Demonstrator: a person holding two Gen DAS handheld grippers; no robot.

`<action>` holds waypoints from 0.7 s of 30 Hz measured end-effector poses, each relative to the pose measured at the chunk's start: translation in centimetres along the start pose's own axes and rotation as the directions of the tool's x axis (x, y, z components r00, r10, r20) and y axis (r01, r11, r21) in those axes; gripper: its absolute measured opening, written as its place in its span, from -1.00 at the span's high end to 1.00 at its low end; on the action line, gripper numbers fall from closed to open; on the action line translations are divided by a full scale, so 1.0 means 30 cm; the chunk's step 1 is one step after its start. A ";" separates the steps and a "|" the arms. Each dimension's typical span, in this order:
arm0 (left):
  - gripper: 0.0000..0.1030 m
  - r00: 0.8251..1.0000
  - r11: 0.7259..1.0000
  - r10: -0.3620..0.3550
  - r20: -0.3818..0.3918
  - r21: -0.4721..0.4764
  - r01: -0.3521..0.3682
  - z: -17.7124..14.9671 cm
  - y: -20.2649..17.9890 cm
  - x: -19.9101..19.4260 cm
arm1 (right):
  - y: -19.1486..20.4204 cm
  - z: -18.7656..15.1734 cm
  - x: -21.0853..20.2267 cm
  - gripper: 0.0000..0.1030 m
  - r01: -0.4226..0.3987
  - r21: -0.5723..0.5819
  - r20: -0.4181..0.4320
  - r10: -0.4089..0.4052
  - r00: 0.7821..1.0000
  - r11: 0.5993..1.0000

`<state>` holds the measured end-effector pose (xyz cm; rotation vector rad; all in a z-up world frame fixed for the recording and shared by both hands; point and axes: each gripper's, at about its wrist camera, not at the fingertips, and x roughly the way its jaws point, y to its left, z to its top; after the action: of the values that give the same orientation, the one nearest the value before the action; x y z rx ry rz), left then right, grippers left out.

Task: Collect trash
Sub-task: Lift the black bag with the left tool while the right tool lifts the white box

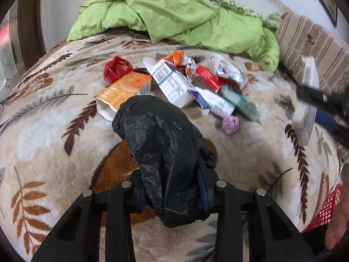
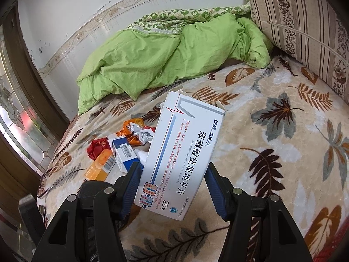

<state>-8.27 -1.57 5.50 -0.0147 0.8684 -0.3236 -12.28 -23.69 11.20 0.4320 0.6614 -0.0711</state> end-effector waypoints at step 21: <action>0.34 0.954 0.982 0.151 0.259 0.070 -0.174 -0.001 -0.020 -0.187 | 0.133 -0.142 -0.093 -0.23 -0.004 -0.239 0.011 0.007 1.000 0.971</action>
<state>-11.82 -0.53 9.74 0.0992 0.5956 -0.2009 -16.17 -18.51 11.35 0.2006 0.6481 0.0122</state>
